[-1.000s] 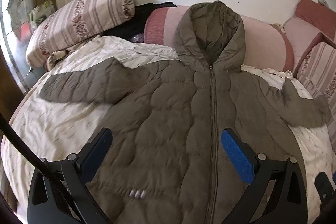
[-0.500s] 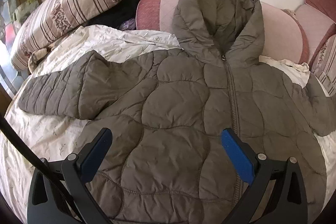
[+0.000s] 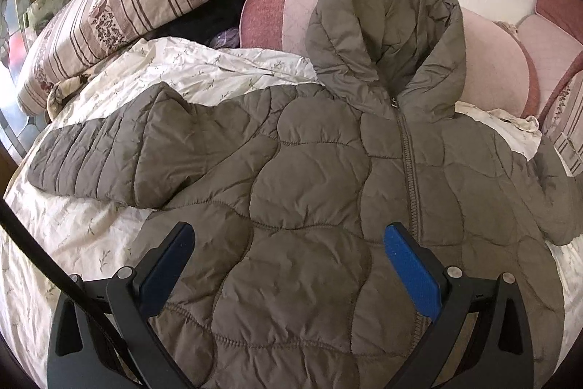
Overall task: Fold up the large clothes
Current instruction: 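Reach the right gripper to a jacket sleeve cuff and grasp it, then lift the sleeve with the right gripper, fold it across the jacket body, release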
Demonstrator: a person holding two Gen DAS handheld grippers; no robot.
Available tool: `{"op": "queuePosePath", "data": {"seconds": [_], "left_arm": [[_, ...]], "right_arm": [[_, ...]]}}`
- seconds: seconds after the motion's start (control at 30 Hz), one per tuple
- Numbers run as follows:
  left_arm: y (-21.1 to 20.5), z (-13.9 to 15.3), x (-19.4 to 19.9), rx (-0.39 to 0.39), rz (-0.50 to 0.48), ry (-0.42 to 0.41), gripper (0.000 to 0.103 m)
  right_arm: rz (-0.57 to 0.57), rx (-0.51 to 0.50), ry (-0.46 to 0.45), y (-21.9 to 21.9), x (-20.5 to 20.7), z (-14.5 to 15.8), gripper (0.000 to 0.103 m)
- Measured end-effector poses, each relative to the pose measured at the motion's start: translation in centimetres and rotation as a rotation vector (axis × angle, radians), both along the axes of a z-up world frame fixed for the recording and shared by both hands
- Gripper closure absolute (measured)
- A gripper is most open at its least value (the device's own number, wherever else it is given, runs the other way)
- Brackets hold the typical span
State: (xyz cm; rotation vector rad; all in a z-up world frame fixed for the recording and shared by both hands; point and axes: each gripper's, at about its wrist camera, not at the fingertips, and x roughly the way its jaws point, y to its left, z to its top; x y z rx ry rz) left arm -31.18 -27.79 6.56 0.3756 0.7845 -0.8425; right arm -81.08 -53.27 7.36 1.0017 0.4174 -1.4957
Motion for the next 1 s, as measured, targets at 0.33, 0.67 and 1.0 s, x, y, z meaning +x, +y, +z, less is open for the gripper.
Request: {"op": "queuePosePath", "data": {"seconds": [0.33,0.67,1.0], "left_arm": [[-0.6,-1.1,0.2,0.031,0.007,-0.014,0.0],[-1.3,-2.1,-0.5,0.066,-0.008,-0.055,0.0],[-0.3,-1.3,-0.4,0.043,-0.002,-0.041,0.0]], "right_arm": [[-0.099,-0.003,-0.053,-4.5,-5.4,-3.8,0.049],[-0.128,0.01,0.009,-8.1,-5.9,-5.9,0.081],[-0.17,-0.195,0.069,-1.8,-5.9,3.6,0.088]]}}
